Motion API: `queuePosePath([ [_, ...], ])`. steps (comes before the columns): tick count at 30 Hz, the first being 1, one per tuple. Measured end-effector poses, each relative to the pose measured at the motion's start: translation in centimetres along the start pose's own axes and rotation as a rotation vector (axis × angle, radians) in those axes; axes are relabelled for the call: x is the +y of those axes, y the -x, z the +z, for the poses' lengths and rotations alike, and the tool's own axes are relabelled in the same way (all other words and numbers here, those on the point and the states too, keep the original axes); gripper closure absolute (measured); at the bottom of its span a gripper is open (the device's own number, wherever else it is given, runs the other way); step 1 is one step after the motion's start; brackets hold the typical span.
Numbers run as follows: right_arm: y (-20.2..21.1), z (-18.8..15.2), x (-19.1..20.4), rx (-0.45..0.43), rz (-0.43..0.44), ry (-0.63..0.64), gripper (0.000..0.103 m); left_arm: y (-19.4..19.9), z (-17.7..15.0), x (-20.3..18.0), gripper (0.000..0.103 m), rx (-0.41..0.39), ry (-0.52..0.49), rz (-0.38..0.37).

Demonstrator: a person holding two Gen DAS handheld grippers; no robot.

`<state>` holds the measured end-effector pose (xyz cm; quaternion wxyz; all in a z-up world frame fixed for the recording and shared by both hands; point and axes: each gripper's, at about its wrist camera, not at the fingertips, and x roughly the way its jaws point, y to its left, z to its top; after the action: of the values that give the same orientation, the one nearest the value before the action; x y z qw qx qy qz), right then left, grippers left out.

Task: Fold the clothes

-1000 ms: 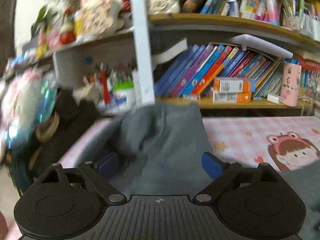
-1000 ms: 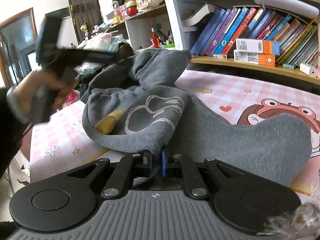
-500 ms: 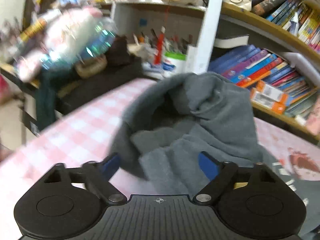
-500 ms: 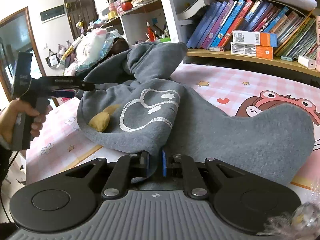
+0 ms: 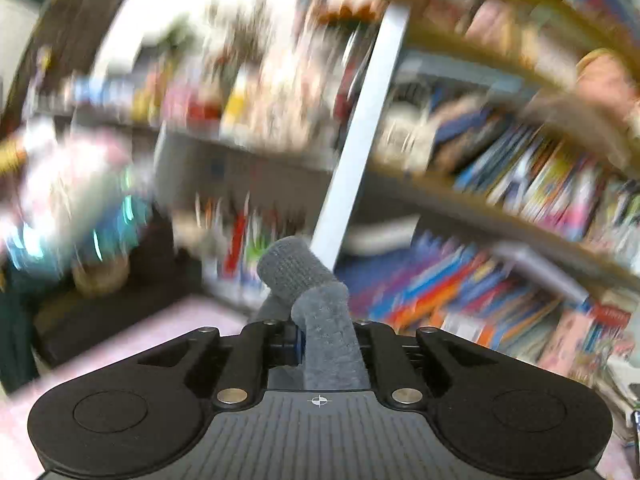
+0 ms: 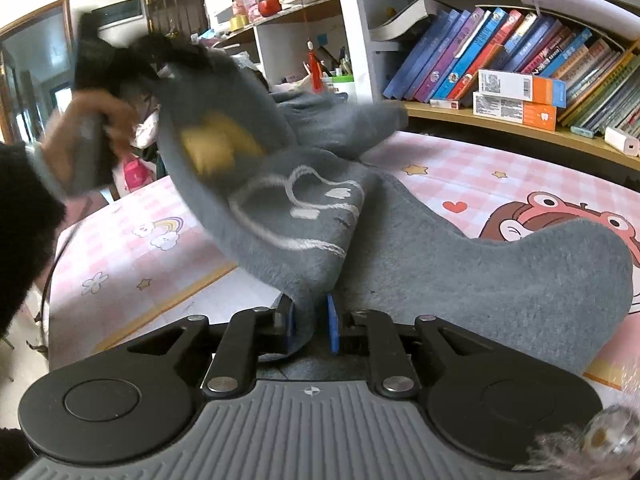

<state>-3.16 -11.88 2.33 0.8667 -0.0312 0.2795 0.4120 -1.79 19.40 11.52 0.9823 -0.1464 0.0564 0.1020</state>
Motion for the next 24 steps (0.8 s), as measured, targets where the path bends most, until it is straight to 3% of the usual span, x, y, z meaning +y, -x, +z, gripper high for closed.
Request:
queuePosePath([
  [4, 0.5, 0.1, 0.4, -0.022, 0.046, 0.008, 0.088, 2.4, -1.9, 5.2, 0.091, 0.093, 0.098, 0.173],
  [7, 0.5, 0.0, 1.1, -0.020, 0.078, 0.034, 0.070, 2.5, -6.1, 10.1, 0.091, 0.265, 0.183, 0.309],
  [10, 0.4, 0.0, 1.5, -0.019, 0.064, 0.054, 0.066, 3.2, -8.8, 12.8, 0.089, 0.316, 0.263, 0.345],
  [13, 0.4, 0.0, 1.6, -0.023, 0.030, 0.064, 0.057, 3.7, -9.5, 13.5, 0.088, 0.301, 0.284, 0.339],
  [17, 0.8, -0.2, 1.7, -0.045, -0.064, 0.099, 0.040, 3.6, -9.4, 13.5, 0.088, 0.278, 0.275, 0.360],
  [19, 0.8, -0.4, 1.7, -0.051, -0.140, 0.125, 0.038, 3.7, -9.3, 13.7, 0.088, 0.266, 0.284, 0.371],
  [22, 1.2, -0.4, 0.9, -0.078, -0.317, 0.118, 0.049, 4.2, -9.2, 13.6, 0.089, 0.249, 0.281, 0.393],
  [24, 1.9, -0.3, -0.3, -0.121, -0.442, 0.095, 0.078, 4.5, -9.1, 13.7, 0.089, 0.252, 0.268, 0.404],
])
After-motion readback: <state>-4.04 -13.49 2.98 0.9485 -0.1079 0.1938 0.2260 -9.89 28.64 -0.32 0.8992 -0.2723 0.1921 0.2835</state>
